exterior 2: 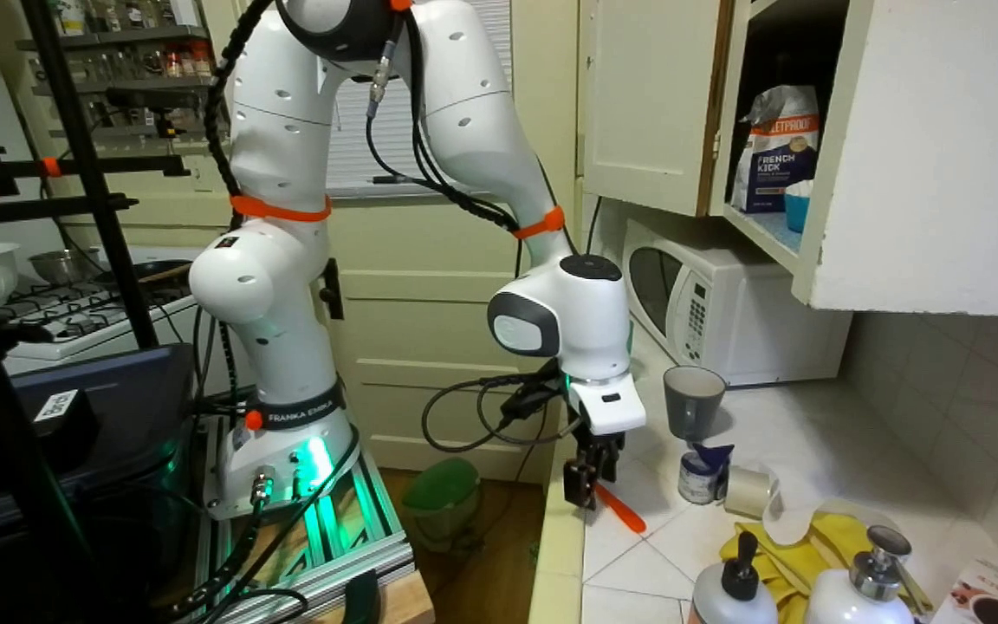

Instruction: Put the spoon on the glass

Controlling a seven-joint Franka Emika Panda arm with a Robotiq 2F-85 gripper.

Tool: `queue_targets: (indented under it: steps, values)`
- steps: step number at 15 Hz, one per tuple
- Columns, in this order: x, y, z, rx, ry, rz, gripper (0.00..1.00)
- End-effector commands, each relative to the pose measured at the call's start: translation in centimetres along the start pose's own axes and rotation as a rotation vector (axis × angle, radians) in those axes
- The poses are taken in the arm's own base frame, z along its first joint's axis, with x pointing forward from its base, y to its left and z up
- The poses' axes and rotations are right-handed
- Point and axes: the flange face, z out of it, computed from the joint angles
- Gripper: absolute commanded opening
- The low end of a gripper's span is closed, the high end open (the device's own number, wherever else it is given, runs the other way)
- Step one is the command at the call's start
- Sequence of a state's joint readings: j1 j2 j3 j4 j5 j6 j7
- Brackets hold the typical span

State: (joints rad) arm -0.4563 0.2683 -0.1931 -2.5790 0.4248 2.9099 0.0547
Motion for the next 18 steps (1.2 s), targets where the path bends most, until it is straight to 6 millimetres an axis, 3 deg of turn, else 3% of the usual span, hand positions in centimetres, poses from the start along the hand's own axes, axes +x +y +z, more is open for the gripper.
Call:
queue_targets:
  steps: [1, 5, 7, 11, 18]
  values:
    - [0.8, 0.1, 0.4, 0.010, 0.025, -0.002, 0.39]
    - [1.2, 0.0, 0.5, 0.014, 0.029, -0.002, 0.09]
    - [1.3, 0.4, 0.4, 0.015, 0.028, -0.001, 0.00]
    - [1.6, -0.1, -0.1, 0.027, 0.035, -0.002, 0.04]
    - [1.9, -2.2, -3.5, 0.058, 0.084, -0.043, 0.04]
